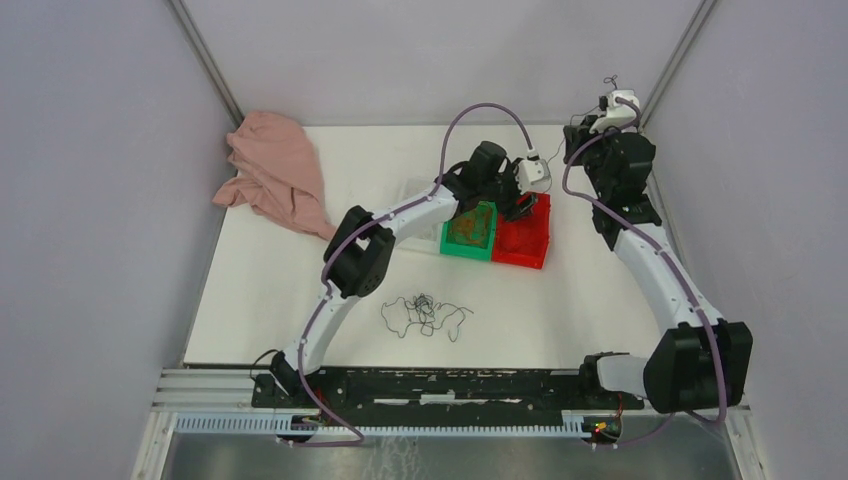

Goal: Untangle the cables
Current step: Place the cable in the bin.

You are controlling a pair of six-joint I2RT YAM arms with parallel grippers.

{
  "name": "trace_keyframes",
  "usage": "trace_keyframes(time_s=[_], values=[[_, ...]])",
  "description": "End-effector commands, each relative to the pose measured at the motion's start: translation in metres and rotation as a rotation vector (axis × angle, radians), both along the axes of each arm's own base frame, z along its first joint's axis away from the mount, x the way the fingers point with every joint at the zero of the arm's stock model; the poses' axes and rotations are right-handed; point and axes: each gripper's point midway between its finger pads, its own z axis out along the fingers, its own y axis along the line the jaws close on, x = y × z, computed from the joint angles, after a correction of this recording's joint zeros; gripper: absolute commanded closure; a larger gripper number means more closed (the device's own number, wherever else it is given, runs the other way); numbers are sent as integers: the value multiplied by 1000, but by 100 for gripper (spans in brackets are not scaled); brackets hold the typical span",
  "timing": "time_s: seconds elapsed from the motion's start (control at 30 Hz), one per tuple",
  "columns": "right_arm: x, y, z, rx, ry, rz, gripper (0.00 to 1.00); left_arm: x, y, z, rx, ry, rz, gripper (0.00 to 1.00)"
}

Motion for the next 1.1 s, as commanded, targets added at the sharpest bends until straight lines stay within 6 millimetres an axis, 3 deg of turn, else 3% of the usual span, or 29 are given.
trace_keyframes(time_s=[0.0,0.1,0.2,0.4,0.5,0.8,0.93,1.07], values=[[-33,12,38,71,-102,85,100,21,-10,20,-67,-58,0,31],[-50,28,20,148,-14,166,100,23,-13,16,-71,-41,-3,31],[-63,26,-7,211,69,143,100,21,-13,22,-92,-32,-14,30],[-76,31,-89,285,324,120,100,18,-3,28,-105,-21,-21,30],[-81,33,-120,297,421,116,100,14,3,30,-109,-31,-24,30],[-94,34,-153,282,509,121,100,23,7,35,-111,-57,10,30],[-89,41,-163,277,541,159,100,28,12,44,-127,-41,40,30],[-81,50,-188,219,630,160,100,37,27,87,-183,-50,102,30]])
